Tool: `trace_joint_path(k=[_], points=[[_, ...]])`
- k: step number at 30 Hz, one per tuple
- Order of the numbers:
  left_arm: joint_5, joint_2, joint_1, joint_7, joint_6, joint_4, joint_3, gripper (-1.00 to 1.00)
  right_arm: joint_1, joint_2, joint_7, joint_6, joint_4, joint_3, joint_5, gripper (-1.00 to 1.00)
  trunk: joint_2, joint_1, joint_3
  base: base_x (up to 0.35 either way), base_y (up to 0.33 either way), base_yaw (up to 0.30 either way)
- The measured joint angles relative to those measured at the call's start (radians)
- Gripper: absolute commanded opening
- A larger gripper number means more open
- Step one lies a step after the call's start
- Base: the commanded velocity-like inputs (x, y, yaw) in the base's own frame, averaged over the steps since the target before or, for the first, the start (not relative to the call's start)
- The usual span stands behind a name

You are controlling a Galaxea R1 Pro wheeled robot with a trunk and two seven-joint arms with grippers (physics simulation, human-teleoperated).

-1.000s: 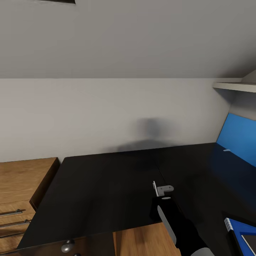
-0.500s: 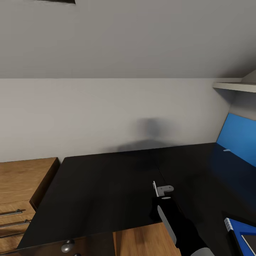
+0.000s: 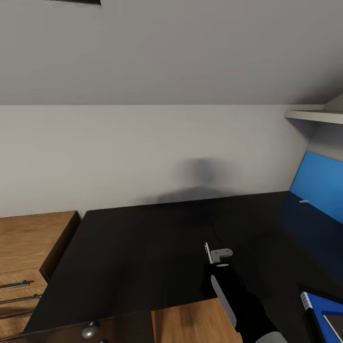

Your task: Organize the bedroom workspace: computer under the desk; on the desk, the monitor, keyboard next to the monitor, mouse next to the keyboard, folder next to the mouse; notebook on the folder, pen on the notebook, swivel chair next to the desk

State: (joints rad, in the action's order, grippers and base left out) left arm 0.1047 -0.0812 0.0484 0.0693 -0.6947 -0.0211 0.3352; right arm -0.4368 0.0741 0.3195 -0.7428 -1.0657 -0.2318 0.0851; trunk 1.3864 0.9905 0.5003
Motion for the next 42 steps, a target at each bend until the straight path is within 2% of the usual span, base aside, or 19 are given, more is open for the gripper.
trace_joint_path(k=[11, 15, 42], points=[[0.000, 0.000, 0.000, 0.000, -0.001, 0.000, 0.000, 1.00, 0.000, 0.000, 0.000, 0.000, 0.000, 0.000, 0.000, -1.00, 0.000, 0.000, 0.000, 0.000, 0.000, 0.000], [0.000, 0.000, 0.000, 0.000, -0.001, -0.001, 0.000, 1.00, 0.000, 0.000, -0.001, 0.000, 0.020, -0.001, 0.004, -1.00, -0.028, -0.015, -0.012, 0.000, 0.000, 0.000], [0.000, 0.000, 0.000, 0.000, -0.001, -0.001, 0.000, 1.00, 0.000, 0.000, -0.002, 0.000, 0.020, -0.002, 0.003, -1.00, -0.028, -0.015, -0.013, 0.000, 0.000, 0.000]])
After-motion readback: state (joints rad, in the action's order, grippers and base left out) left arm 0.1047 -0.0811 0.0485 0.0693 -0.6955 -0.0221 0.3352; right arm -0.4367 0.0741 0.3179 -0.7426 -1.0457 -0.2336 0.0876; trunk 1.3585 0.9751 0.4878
